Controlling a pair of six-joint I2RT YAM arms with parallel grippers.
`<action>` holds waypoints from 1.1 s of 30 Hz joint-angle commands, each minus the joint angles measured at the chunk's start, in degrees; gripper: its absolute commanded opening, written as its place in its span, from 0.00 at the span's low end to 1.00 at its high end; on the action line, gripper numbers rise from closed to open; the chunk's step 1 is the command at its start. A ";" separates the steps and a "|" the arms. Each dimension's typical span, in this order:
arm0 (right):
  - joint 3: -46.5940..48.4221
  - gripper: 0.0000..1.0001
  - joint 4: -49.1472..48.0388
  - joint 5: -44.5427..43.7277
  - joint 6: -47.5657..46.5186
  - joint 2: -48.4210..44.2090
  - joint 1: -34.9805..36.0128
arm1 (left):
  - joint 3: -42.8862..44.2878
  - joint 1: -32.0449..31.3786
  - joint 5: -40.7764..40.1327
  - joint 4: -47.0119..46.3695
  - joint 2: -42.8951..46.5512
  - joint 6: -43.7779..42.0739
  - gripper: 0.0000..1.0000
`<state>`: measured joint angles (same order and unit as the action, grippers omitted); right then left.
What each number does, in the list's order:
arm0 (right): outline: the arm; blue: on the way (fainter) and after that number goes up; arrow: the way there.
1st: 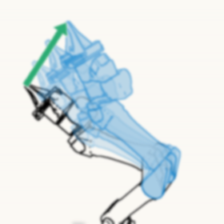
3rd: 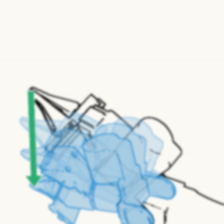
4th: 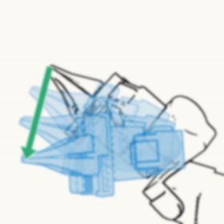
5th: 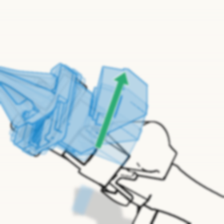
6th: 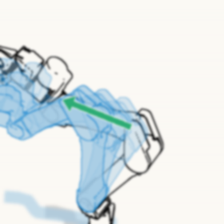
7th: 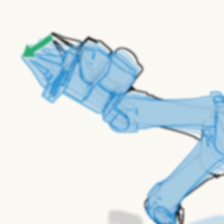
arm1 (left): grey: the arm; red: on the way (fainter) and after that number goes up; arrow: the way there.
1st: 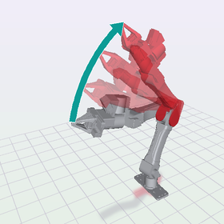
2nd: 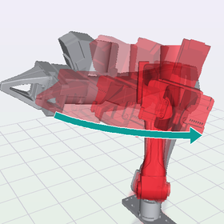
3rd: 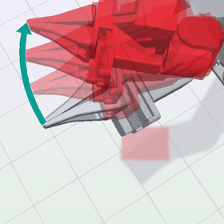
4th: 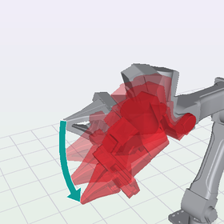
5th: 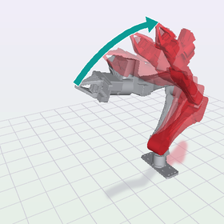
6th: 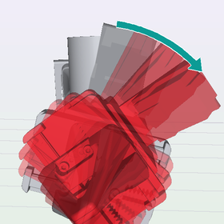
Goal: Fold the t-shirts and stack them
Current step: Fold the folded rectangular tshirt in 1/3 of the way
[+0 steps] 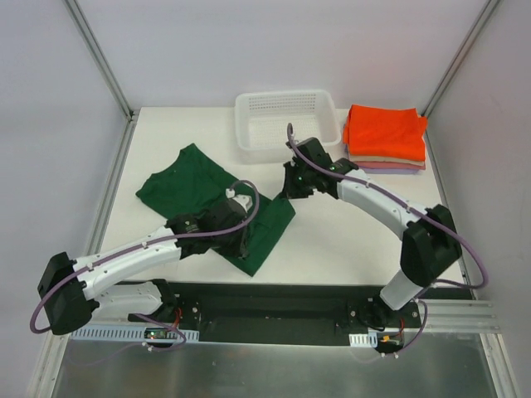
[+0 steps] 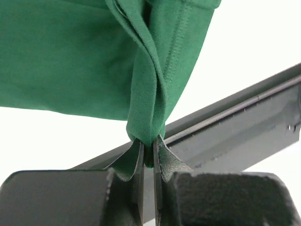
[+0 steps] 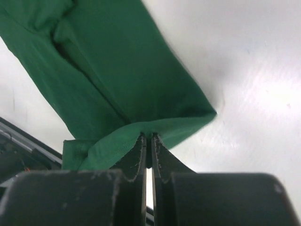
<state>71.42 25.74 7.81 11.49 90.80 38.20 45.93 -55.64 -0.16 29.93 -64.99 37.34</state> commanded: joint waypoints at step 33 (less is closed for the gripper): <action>45.05 0.71 1.16 2.82 -5.24 36.04 2.50 | 11.98 22.77 -27.87 15.15 -9.98 3.88 0.80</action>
<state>114.56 26.61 9.39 8.25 131.33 40.73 52.99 -33.28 -21.37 41.39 -76.58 39.51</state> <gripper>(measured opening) 0.588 0.693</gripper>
